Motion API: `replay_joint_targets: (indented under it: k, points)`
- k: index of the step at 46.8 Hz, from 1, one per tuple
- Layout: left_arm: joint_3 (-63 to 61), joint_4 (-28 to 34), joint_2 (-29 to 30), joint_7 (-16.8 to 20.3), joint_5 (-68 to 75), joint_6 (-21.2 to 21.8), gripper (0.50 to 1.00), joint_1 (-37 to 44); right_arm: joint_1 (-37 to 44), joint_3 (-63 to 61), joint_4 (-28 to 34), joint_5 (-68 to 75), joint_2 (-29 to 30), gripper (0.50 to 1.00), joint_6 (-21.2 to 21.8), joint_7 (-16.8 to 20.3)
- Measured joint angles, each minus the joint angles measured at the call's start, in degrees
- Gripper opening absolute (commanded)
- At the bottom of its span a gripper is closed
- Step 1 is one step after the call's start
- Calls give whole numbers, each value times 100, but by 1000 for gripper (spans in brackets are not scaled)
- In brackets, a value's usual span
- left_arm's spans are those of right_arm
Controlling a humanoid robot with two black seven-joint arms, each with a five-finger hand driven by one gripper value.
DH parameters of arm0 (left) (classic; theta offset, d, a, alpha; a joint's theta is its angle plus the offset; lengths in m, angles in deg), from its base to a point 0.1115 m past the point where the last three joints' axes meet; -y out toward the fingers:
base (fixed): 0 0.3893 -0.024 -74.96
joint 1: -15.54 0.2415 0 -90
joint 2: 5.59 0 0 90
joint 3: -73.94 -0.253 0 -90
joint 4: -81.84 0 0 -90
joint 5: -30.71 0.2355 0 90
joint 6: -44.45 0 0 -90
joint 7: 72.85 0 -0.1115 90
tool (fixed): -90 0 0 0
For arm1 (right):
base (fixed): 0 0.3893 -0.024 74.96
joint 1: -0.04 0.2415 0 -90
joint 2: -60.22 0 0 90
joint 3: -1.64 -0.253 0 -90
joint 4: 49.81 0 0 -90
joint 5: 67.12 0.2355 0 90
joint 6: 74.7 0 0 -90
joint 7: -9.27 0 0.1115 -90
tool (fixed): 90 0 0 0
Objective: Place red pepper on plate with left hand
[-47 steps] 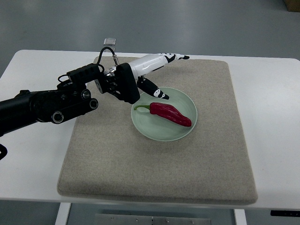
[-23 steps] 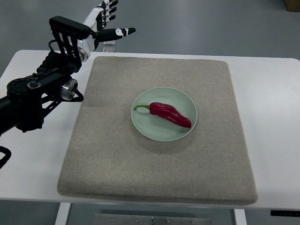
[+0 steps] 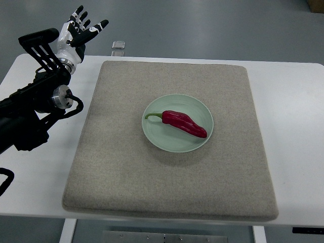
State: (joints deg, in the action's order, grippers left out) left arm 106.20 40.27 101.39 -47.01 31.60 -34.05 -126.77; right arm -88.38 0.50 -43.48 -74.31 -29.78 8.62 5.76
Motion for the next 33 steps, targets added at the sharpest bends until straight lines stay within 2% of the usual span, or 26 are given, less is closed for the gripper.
replay_joint_targets:
  k: [33]
  points:
    - [352,203,-37,-114,-633,-246,994,238,0,0,0,0,0,928,0,0]
